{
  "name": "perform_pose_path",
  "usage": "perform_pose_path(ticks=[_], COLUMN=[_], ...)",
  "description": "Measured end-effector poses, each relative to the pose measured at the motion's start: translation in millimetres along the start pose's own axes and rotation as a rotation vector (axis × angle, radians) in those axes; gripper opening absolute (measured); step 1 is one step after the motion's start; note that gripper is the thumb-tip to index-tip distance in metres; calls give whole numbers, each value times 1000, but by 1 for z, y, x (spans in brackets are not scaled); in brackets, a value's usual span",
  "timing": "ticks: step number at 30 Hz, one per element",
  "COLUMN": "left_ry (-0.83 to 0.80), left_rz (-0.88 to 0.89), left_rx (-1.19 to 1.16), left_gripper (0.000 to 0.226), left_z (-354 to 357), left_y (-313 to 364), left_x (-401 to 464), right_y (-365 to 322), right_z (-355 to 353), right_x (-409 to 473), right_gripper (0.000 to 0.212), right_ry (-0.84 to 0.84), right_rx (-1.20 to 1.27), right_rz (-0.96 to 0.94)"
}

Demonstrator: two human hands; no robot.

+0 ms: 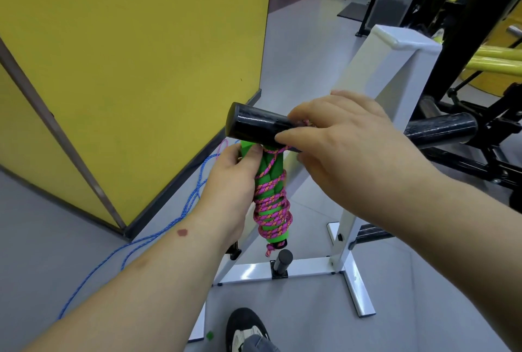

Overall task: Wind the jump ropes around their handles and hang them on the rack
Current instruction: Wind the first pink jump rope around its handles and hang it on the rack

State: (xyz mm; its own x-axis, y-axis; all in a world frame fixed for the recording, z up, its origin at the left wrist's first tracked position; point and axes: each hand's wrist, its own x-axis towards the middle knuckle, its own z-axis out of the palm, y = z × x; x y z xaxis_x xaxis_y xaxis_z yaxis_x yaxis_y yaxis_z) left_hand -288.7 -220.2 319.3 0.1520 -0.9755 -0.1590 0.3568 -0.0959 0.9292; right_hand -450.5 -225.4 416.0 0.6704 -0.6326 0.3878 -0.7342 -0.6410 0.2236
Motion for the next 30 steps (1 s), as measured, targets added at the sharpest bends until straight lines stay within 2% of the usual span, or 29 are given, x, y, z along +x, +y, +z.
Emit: perform_pose_path(ticks=[3,6,14,18,25,30], left_ry=[-12,-31,-47,-68,-119,-133], left_rz=[-44,-78,-215,-245,-326,-368], left_rx=[-84,-128,-376,-450,-422,-396], left_gripper=[20,28,33,36,38,21], left_z=[-2,-5,1,12,23,21], left_y=[8,11,8,13,8,13], left_x=[3,6,16,21,27,32], right_y=[-4,-7,-3,-1,0,5], right_z=[11,17,14,15,25,30], right_x=[2,4,6,6,-6,-8], right_gripper=[25,20,27,25,23,23], right_ry=[-22,-18,-25,28,140,192], right_rx=[-76,-111,-114,-111,-139,-158], right_rz=[0,31,-12,11,-5,-39])
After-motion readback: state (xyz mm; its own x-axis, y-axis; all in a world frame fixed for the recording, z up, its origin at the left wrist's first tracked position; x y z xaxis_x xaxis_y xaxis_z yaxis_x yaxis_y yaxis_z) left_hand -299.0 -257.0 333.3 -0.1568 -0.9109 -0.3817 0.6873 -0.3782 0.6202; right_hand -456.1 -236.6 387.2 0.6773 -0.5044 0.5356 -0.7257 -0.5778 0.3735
